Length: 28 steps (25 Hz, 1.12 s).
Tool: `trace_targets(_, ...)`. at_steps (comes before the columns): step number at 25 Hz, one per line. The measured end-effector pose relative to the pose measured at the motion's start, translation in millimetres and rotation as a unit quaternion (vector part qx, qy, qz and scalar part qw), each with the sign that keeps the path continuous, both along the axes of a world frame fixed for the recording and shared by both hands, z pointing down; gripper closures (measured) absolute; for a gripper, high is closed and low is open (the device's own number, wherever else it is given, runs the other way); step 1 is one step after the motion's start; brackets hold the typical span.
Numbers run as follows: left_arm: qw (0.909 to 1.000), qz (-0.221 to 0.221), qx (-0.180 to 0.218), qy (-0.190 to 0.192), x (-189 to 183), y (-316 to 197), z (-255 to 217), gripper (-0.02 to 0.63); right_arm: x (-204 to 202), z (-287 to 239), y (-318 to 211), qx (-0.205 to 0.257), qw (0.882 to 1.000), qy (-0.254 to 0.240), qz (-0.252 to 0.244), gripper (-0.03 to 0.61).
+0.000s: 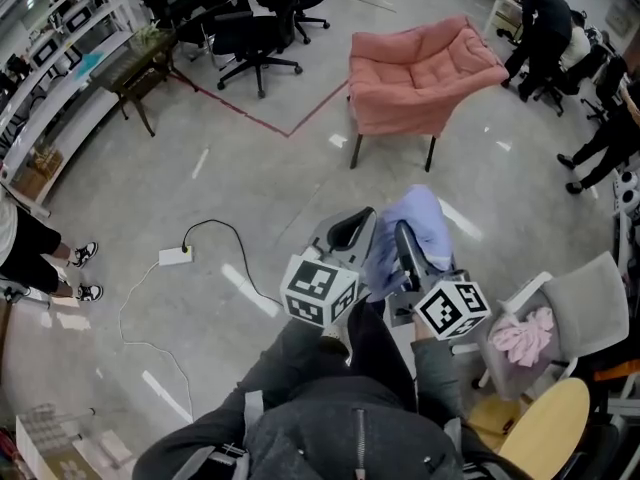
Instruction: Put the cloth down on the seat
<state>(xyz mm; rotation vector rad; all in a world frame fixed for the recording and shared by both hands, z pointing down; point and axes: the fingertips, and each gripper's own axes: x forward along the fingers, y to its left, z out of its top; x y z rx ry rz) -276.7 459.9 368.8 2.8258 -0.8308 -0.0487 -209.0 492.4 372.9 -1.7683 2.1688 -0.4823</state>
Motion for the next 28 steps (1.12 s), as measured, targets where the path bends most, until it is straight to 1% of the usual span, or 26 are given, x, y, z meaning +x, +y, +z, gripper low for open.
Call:
trace_targets(4, 0.9999, -0.009, 0.007, 0.002, 12, -10, -2, 0.606, 9, -2, -11, 0.005, 1.0, 0.01, 0.008, 0.39)
trace_targets(13, 0.9994, -0.033, -0.005, -0.007, 49, -45, 11, 0.606, 45, 9, -46, -0.006, 0.999, 0.031, 0.027, 0.39)
trace_targets(18, 0.9993, -0.033, -0.008, -0.014, 81, -69, 14, 0.606, 73, 12, -70, -0.009, 0.999, 0.023, 0.025, 0.39)
trace_targets(28, 0.9996, -0.019, -0.012, -0.018, 154, -130, 20, 0.606, 144, 15, -130, -0.013, 0.998, 0.035, 0.041, 0.39)
